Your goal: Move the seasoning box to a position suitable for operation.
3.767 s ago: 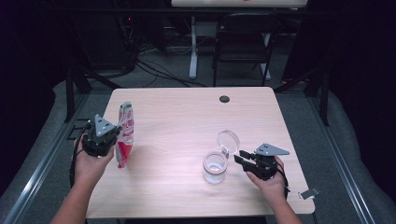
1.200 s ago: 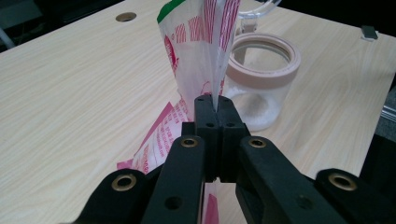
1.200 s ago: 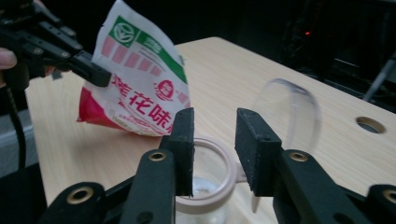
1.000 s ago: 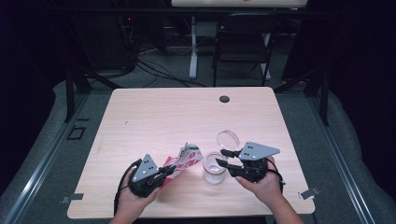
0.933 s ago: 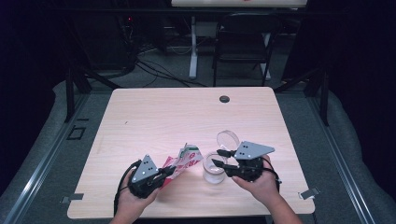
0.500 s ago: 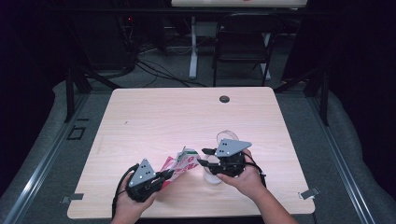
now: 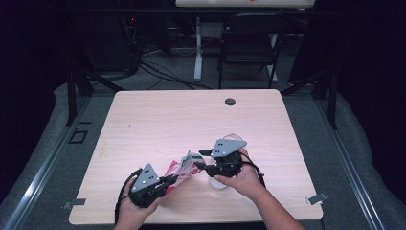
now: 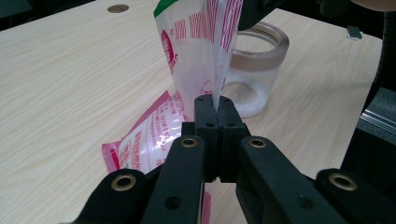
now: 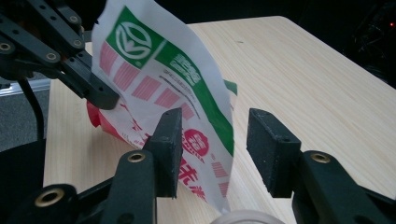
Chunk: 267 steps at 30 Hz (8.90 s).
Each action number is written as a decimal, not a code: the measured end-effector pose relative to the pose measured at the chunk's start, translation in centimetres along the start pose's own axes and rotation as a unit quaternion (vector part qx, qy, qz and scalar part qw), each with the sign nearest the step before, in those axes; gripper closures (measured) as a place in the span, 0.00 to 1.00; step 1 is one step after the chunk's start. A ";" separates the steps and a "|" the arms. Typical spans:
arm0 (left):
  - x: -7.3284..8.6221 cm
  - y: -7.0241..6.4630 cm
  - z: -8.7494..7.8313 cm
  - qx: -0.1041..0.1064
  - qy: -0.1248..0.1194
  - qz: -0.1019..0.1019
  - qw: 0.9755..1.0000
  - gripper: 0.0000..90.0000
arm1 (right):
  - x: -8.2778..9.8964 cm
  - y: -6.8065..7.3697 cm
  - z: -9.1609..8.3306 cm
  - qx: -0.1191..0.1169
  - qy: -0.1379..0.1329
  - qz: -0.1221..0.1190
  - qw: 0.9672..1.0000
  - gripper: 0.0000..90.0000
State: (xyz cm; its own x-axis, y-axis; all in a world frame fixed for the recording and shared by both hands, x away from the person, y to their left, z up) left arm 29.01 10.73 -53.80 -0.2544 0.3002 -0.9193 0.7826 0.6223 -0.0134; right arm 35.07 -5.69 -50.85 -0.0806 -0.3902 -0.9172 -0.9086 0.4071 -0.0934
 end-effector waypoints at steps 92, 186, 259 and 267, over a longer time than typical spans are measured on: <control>2.8 1.4 -2.2 -0.058 -0.020 -0.056 0.997 0.52 | -3.0 3.4 2.8 -0.053 0.015 -0.019 0.998 1.00; 8.4 2.8 4.2 -0.127 0.102 -0.059 0.985 0.60 | -2.4 3.9 1.9 -0.058 0.005 -0.020 0.998 1.00; 0.6 4.9 3.9 -0.249 0.092 0.160 0.951 0.65 | 0.8 2.4 -3.6 0.009 -0.032 -0.012 0.999 1.00; 0.0 4.9 4.4 -0.250 0.091 0.160 0.951 0.65 | 1.1 2.1 -4.1 0.009 -0.037 -0.004 0.999 1.00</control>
State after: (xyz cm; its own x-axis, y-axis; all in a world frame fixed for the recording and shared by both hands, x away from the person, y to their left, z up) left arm 35.29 10.59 -55.55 -0.1773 0.6238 -0.7612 0.4799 0.7301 0.4864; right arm 31.41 -8.63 -50.43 -0.0416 -0.3325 -0.9422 -0.9014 0.4193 -0.1081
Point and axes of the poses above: each handheld gripper's, and its own axes: z roughly forward along the jaws, x roughly out of its underside, y roughly to its left, the point moved 7 cm from there along z, roughly forward along the jaws, and after that the axes turned 7 degrees about -y, right-handed, at the moved point
